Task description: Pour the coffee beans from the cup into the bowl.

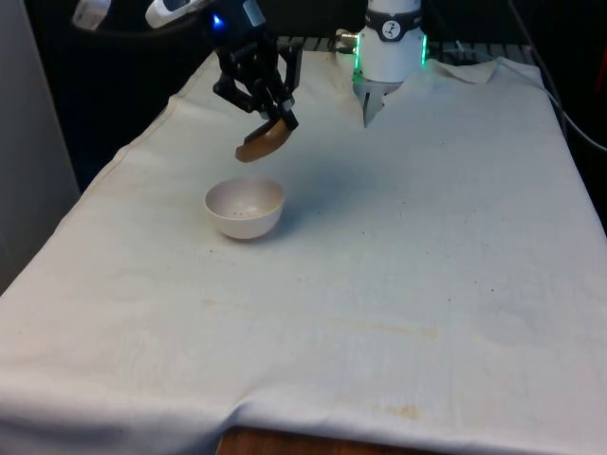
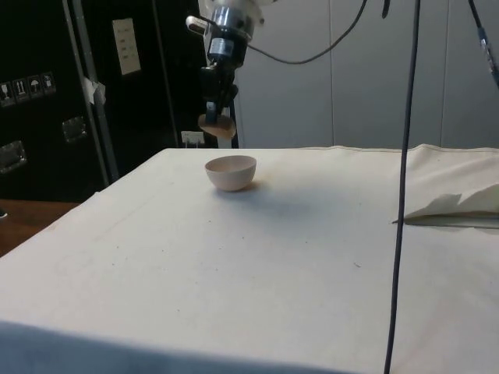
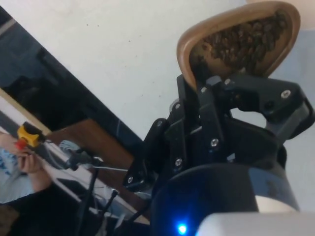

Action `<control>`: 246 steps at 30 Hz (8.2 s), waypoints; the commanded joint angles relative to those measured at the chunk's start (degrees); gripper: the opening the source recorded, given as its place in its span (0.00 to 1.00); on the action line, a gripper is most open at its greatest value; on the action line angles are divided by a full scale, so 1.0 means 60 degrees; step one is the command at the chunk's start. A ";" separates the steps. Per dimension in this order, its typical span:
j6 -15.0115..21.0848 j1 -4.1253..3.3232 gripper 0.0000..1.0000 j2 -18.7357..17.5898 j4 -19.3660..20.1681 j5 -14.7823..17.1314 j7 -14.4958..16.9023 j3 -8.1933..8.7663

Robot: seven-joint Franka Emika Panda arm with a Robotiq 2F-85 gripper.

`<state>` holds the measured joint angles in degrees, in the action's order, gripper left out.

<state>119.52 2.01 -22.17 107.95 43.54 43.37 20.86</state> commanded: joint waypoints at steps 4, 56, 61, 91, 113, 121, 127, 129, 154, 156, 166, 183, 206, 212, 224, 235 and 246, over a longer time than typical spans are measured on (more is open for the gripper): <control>-0.0325 0.0105 0.01 -0.0172 -0.0076 0.0449 0.0325 0.0067; -0.3992 0.0258 0.01 -0.2225 -0.1805 0.3256 0.1833 0.1891; -0.4383 0.0382 0.01 -0.2397 -0.1872 0.3562 0.2005 0.1919; -0.6455 0.0525 0.01 -0.3562 -0.2569 0.5147 0.2502 0.2865; -0.7611 0.0678 0.01 -0.3973 -0.2769 0.5854 0.2617 0.3094; -0.7993 0.0726 0.01 -0.4001 -0.2731 0.6102 0.2693 0.3123; -0.7964 0.0697 0.01 -0.3992 -0.2712 0.6083 0.2712 0.3151; -0.7964 0.0697 0.01 -0.3992 -0.2702 0.6083 0.2722 0.3151; -0.8098 0.0783 0.01 -0.4173 -0.2397 0.6398 0.4240 0.3218; -0.8146 0.0831 0.01 -0.4249 -0.2435 0.6494 0.4240 0.3209; -0.8652 0.0945 0.01 -0.4698 -0.2731 0.7238 0.4039 0.3419; -0.9387 0.1041 0.01 -0.5090 -0.2788 0.7945 0.3705 0.3705; -1.0399 0.1022 0.01 -0.5185 -0.2712 0.8613 0.3123 0.3963; -1.0504 0.1041 0.01 -0.5214 -0.2712 0.8719 0.2941 0.3944; -1.0829 0.1079 0.01 -0.5252 -0.2597 0.9196 0.2483 0.3896; -1.1201 0.1022 0.01 -0.5348 -0.2445 0.9654 0.2397 0.4001; -1.1287 0.1041 0.01 -0.5395 -0.2445 0.9721 0.2387 0.3992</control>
<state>51.85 8.14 -54.55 93.28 101.81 57.93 44.86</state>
